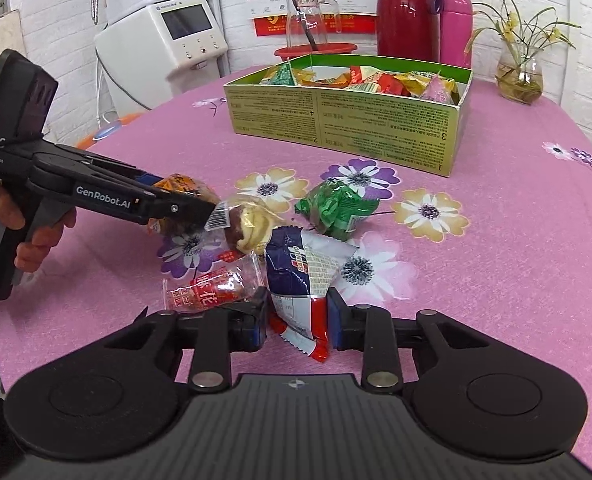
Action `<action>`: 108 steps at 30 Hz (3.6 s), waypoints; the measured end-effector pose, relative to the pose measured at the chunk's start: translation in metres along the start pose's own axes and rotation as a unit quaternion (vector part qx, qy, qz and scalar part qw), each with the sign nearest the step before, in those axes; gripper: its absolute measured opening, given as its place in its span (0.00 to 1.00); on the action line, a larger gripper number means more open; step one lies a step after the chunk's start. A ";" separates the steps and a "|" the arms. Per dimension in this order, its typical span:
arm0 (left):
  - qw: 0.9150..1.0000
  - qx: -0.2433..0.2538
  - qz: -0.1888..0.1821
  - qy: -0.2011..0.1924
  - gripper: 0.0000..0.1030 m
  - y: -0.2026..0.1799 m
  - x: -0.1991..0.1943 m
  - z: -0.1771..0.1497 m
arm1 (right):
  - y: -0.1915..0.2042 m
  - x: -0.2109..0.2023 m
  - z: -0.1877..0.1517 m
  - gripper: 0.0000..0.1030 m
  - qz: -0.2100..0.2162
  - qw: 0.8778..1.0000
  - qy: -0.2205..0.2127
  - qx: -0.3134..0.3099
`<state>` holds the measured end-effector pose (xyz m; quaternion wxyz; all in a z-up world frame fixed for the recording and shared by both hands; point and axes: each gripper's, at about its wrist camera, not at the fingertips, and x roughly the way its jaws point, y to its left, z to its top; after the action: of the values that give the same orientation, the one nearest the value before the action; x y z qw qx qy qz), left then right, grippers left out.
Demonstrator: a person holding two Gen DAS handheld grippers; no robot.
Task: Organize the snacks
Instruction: 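Grasp the clear orange-label bag with left gripper while right grasps the red-white-blue bag, then carry both bags over the box and open both grippers, then grasp the clear red snack stick with the right gripper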
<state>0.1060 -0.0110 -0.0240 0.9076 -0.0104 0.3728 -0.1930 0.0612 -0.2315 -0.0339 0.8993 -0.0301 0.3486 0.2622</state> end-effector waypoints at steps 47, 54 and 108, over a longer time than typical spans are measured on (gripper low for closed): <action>0.995 -0.028 0.008 -0.099 0.22 0.013 -0.042 0.098 | -0.026 -0.027 0.062 0.50 -0.030 0.994 -0.103 0.006; 0.991 -0.040 0.006 -0.127 0.22 0.005 -0.032 0.140 | -0.045 -0.012 0.109 0.50 -0.040 0.985 -0.166 0.032; 1.000 -0.013 -0.017 -0.001 1.00 -0.029 -0.039 0.006 | 0.031 -0.003 -0.001 0.97 0.010 0.998 -0.036 -0.046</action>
<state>0.0750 -0.0250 0.0110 0.9042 -0.0287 0.3743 -0.2037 0.0432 -0.2063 -0.0282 0.9063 -0.0585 0.3043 0.2874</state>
